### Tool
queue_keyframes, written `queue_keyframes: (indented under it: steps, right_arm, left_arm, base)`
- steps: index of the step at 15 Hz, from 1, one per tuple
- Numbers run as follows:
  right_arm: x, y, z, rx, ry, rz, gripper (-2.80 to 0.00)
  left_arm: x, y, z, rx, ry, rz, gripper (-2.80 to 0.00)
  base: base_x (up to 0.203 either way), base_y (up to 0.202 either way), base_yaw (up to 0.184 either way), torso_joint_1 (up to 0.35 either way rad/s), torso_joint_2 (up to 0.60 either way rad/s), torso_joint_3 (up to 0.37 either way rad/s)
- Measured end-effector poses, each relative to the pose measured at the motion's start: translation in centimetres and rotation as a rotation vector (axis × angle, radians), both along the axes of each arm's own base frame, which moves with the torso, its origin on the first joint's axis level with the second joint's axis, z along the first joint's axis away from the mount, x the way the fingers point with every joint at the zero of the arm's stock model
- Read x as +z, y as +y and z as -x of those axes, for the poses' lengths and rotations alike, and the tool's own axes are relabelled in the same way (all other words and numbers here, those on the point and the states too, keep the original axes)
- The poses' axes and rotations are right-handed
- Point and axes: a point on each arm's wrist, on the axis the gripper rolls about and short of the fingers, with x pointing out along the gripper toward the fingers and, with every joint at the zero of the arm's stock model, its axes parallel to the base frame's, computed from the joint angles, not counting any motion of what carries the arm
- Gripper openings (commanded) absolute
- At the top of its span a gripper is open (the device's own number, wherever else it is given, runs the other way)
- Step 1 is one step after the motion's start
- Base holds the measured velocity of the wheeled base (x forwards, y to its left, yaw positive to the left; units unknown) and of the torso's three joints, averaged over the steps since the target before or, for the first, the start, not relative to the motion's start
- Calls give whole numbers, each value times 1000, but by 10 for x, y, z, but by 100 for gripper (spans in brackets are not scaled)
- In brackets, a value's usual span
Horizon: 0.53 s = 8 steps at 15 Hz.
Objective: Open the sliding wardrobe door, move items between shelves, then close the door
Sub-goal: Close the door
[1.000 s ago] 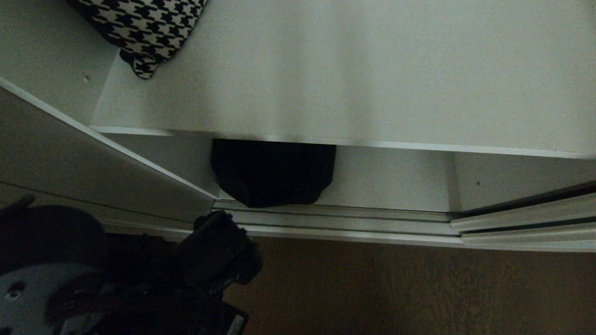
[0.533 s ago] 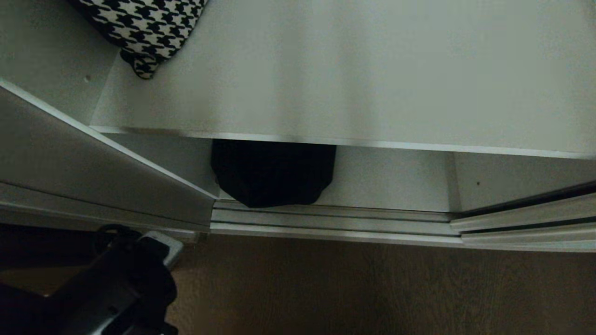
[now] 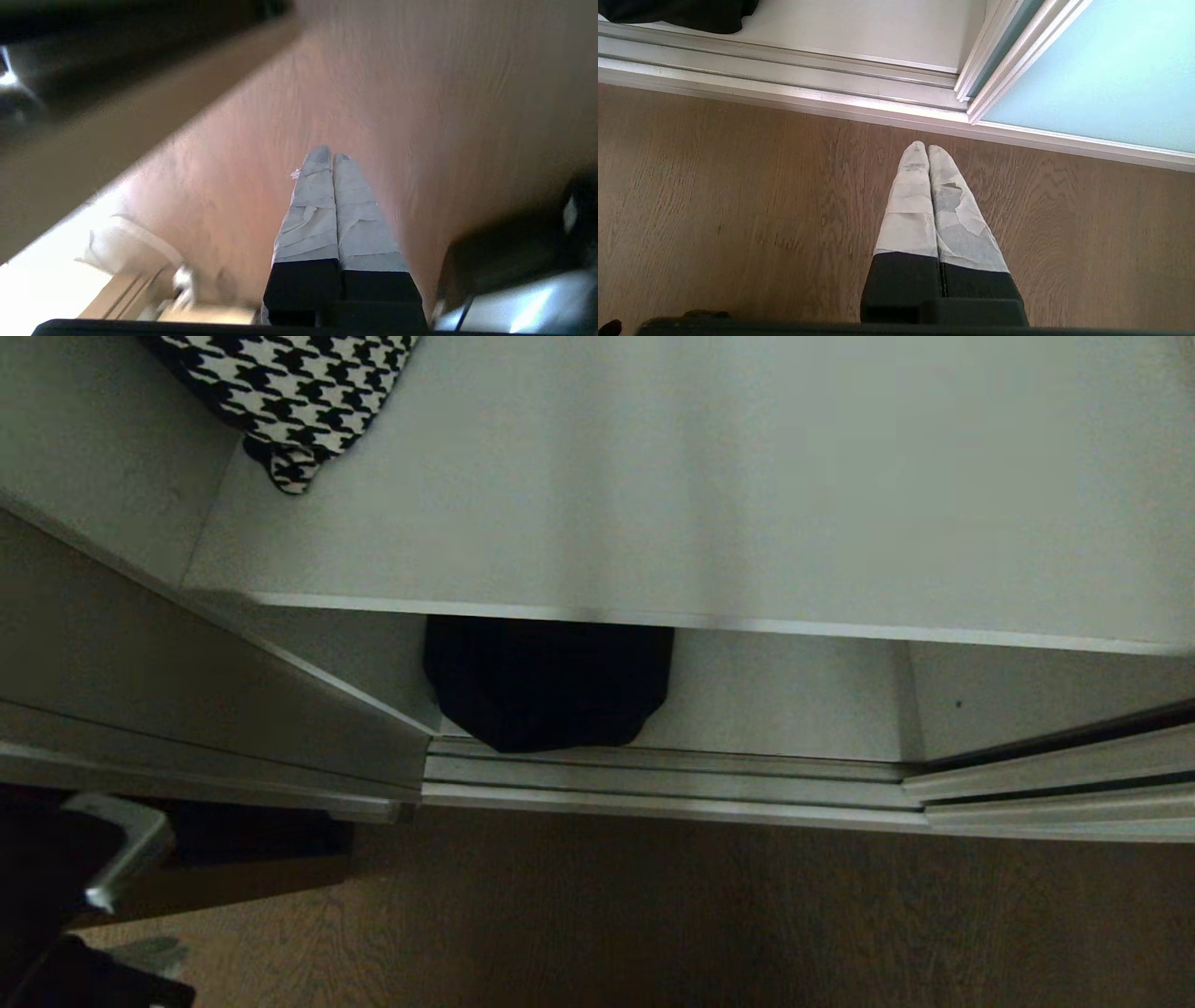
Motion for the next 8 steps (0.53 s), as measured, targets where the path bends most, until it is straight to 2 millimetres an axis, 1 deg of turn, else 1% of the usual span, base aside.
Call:
queue_keyframes:
  steps: [2, 4, 6, 8]
  right_arm:
    - [0, 0, 0, 0, 0, 0, -280]
    - [0, 0, 0, -1, 0, 0, -280]
    - [0, 0, 0, 0, 0, 0, -280]
    - [0, 0, 0, -1, 0, 0, -280]
  left_arm:
    - [7, 5, -3, 20, -54, 35, -280]
    - [11, 13, -5, 33, -61, 62, -280]
    - [15, 26, -7, 49, -71, 92, -280]
    - [18, 41, -4, 68, -75, 107, -280]
  base:
    - [0, 0, 0, 0, 0, 0]
    - [0, 0, 0, 0, 0, 0]
    - [0, 0, 0, 0, 0, 0]
    - [0, 0, 0, 0, 0, 0]
